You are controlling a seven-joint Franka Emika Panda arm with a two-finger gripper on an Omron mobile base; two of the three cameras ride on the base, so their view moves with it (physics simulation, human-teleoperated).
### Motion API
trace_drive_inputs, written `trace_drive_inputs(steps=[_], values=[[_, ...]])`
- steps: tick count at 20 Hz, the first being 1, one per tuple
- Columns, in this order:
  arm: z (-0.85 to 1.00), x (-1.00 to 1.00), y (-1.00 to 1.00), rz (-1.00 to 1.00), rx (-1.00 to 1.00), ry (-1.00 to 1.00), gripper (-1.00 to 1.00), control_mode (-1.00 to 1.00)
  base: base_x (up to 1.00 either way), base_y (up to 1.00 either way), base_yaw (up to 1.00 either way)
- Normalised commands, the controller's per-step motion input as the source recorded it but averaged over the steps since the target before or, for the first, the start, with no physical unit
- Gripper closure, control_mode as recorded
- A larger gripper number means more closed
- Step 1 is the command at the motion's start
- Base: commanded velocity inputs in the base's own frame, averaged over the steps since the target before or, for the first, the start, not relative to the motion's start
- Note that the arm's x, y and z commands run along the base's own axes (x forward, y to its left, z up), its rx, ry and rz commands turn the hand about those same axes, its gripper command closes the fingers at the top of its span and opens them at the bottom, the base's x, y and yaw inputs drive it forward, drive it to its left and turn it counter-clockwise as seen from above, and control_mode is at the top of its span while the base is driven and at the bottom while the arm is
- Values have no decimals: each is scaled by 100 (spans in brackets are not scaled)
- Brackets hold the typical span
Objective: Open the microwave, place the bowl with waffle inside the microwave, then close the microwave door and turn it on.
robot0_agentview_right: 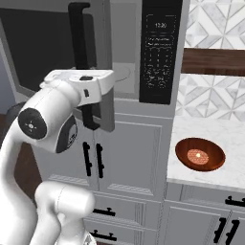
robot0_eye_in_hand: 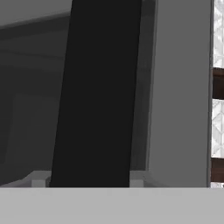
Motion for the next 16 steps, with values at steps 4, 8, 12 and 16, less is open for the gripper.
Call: trace_drive_inputs(steps=[4,8,12,16], values=[[0,-100,22,0,0,10,100,-100,0,0,0],[0,-100,33,0,0,10,100,-100,0,0,0],[-2,-70,40,0,-5,7,100,-100,0,0,0],[0,-10,6,0,0,2,100,-100,0,0,0]])
